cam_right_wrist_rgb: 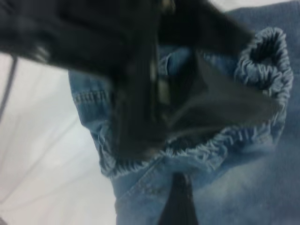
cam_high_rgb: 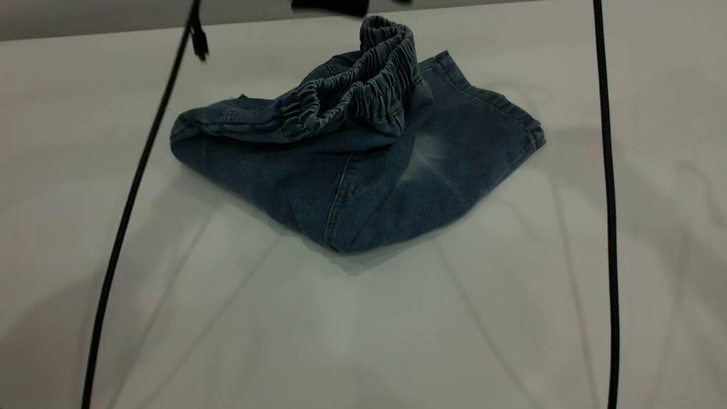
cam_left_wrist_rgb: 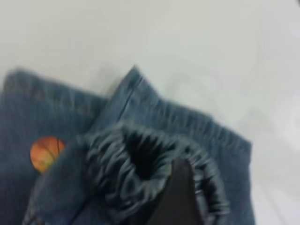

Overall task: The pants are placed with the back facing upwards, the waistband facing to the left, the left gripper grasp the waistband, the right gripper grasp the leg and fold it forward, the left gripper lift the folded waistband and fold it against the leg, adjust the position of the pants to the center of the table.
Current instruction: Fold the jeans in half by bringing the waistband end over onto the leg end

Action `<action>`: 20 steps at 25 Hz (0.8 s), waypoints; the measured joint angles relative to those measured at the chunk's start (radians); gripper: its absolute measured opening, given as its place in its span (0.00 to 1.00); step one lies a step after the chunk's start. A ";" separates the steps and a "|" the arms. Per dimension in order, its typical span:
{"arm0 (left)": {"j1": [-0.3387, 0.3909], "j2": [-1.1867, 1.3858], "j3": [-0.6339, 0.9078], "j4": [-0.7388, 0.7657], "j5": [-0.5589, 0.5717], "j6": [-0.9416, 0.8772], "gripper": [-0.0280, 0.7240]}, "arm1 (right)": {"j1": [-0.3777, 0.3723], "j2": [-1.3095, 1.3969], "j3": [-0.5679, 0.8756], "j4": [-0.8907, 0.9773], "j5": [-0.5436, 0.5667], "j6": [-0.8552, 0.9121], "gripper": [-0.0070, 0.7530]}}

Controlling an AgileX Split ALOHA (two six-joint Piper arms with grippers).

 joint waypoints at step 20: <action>0.209 -0.490 0.000 0.366 0.118 -0.218 0.80 | 0.101 0.126 0.002 0.016 0.115 0.023 0.69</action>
